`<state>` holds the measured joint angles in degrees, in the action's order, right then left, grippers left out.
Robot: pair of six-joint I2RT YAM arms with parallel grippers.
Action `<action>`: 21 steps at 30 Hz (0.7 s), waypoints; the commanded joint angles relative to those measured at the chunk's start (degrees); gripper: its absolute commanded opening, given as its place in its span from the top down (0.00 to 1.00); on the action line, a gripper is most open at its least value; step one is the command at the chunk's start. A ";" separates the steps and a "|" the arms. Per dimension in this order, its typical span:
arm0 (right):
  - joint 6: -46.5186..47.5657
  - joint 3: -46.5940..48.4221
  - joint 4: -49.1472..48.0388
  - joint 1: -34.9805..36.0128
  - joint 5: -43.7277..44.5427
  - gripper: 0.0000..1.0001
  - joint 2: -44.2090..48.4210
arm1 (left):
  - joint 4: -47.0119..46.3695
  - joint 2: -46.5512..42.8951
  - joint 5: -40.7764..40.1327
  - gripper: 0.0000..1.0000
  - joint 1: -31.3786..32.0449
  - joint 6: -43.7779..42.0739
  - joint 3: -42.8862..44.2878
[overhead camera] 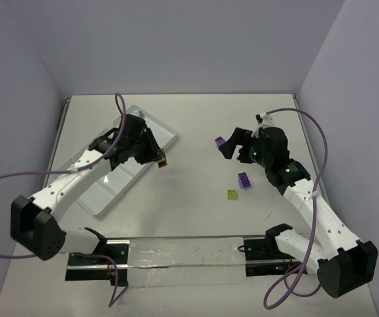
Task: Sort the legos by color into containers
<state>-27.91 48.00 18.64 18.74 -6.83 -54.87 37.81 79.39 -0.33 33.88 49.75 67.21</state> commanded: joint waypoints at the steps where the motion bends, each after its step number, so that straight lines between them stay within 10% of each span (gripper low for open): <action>1: 1.55 -0.11 -8.62 -0.07 -15.24 0.03 -0.11 | -15.56 -5.87 17.16 1.00 -3.03 -12.44 -4.17; 21: -6.82 -1.70 -36.29 7.79 -40.99 0.14 -8.04 | -34.34 -4.31 51.87 1.00 -7.43 -19.63 -3.82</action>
<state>-33.79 45.30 -9.51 25.55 -41.32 -60.72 8.53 74.24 42.91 26.74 32.60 61.42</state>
